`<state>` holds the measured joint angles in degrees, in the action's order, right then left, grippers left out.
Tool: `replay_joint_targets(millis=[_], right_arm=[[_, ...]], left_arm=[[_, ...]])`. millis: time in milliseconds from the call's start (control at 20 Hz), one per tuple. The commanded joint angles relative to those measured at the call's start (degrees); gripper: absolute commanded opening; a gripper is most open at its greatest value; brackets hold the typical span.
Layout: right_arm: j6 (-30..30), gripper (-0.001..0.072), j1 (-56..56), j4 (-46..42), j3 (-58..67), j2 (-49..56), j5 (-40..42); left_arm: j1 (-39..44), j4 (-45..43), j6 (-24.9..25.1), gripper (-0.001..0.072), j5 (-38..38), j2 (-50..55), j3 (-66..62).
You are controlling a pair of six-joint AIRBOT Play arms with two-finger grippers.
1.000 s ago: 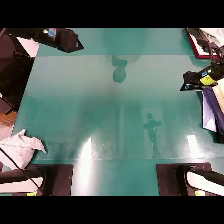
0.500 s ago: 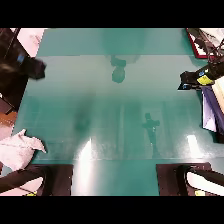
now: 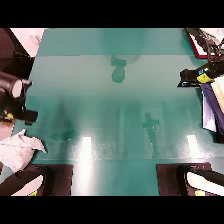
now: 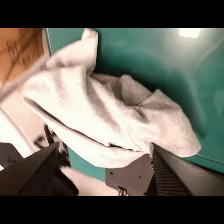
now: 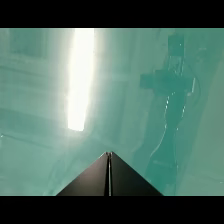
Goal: Fold the shirts.
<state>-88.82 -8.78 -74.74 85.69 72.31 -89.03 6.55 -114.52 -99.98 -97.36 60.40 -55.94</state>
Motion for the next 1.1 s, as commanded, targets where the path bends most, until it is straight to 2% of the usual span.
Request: replay_joint_targets(millis=[0, 150, 300, 350, 400, 450, 550, 650, 850, 1050], right_arm=[[0.4, 0.0017, 0.0, 0.0, 0.0, 0.0, 0.4], [0.4, 0.0017, 0.0, 0.0, 0.0, 0.0, 0.4], [0.4, 0.0017, 0.0, 0.0, 0.0, 0.0, 0.4], [0.4, 0.0017, 0.0, 0.0, 0.0, 0.0, 0.4], [0.4, 0.0017, 0.0, 0.0, 0.0, 0.0, 0.5], [0.4, 0.0016, 0.0, 0.0, 0.0, 0.0, 0.6], [0.4, 0.0016, 0.0, 0.0, 0.0, 0.0, 0.6], [0.4, 0.0016, 0.0, 0.0, 0.0, 0.0, 0.6], [0.4, 0.0017, 0.0, 0.1, 2.2, 0.0, -0.1], [0.4, 0.0017, 0.1, -0.4, 10.6, 0.0, 0.5]], left_arm=[[-6.8, 1.6, -1.7, 0.0667, 4.5, -0.7, 9.3], [-11.8, 7.5, -1.6, 0.0667, 10.6, -0.6, 12.3], [-15.1, 8.8, -1.6, 0.0662, 12.6, -0.6, 17.3], [-15.8, 8.8, -1.6, 0.0432, 12.9, -0.6, 18.5], [-15.8, 8.8, -1.6, 0.0127, 13.1, -0.6, 19.1], [-15.8, 8.9, -1.6, 0.0023, 13.6, -0.7, 19.0], [-15.8, 9.6, -1.4, 0.0021, 13.2, -0.7, 16.3], [-14.0, 13.4, 1.5, 0.0021, 12.0, -0.7, 7.8], [1.5, 23.9, 8.8, 0.0021, 11.0, -1.4, -19.8], [16.2, 31.4, 10.1, 0.0021, 12.7, 1.4, -41.3]])
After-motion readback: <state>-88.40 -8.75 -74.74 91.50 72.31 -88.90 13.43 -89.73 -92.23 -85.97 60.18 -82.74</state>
